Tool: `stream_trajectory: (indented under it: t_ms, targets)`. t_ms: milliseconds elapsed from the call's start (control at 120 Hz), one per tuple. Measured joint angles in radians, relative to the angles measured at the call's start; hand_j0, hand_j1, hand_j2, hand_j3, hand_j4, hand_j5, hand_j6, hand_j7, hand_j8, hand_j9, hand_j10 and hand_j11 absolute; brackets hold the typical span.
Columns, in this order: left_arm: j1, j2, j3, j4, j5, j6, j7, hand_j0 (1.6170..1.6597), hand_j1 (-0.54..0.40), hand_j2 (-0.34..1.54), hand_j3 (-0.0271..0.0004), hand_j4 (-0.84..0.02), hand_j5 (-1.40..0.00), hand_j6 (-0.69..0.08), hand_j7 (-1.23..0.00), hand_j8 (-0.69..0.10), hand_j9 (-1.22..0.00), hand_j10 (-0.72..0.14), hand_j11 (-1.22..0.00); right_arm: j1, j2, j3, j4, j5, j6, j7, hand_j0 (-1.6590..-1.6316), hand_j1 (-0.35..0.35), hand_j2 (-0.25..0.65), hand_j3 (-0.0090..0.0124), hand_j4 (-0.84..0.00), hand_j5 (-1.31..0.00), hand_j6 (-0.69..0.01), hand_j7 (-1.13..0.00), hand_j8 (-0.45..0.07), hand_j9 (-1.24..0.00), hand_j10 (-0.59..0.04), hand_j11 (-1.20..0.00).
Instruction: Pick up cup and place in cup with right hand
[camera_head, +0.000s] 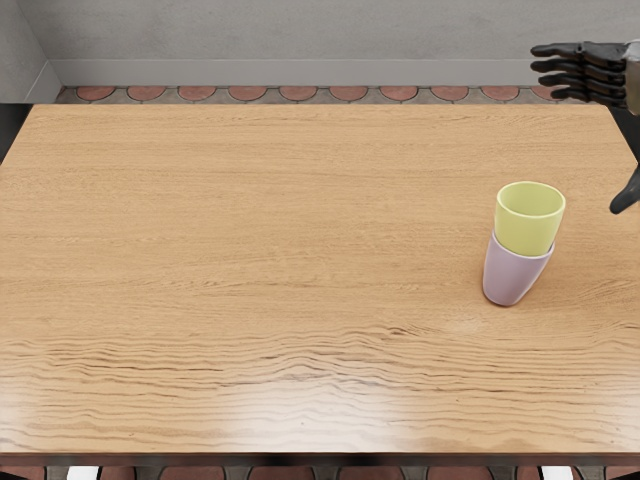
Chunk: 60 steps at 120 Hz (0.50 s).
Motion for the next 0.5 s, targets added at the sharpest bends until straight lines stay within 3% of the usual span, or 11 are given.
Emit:
stream_trajectory:
  t_ms: [125,200,317,500]
  targets:
    - [0.000,0.000,0.000,0.000,0.001,0.000,0.000,1.6581,0.349,0.00,-0.0002,0.000,0.00,0.000,0.00,0.000,0.00,0.000,0.00,0.004,0.083,0.001,0.000,0.107,0.000,-0.091,-1.6581,-0.322,-0.002,0.0000,-0.034,-0.04,-0.036,-0.03,-0.035,-0.04,-0.033,-0.03]
    - [0.000,0.000,0.000,0.000,0.001,0.000,0.000,1.6581,0.349,0.00,-0.0002,0.000,0.00,0.000,0.00,0.000,0.00,0.000,0.00,0.007,0.136,0.002,0.000,0.146,0.000,-0.124,-1.6581,-0.320,-0.002,0.0000,-0.033,-0.04,-0.035,-0.04,-0.034,-0.04,-0.033,-0.04]
    - [0.000,0.000,0.000,0.000,0.001,0.000,0.000,1.6581,0.349,0.00,-0.0002,0.000,0.00,0.000,0.00,0.000,0.00,0.000,0.00,0.009,0.194,0.004,0.000,0.171,0.000,-0.145,-1.6581,-0.319,-0.003,0.0000,-0.033,-0.04,-0.035,-0.04,-0.034,-0.04,-0.033,-0.04]
    - [0.000,0.000,0.000,0.000,0.001,0.000,0.000,1.6581,0.349,0.00,-0.0002,0.000,0.00,0.000,0.00,0.000,0.00,0.000,0.00,0.010,0.220,0.007,0.000,0.181,0.000,-0.154,-1.6581,-0.318,-0.003,0.0000,-0.031,-0.04,-0.032,-0.04,-0.032,-0.04,-0.031,-0.04]
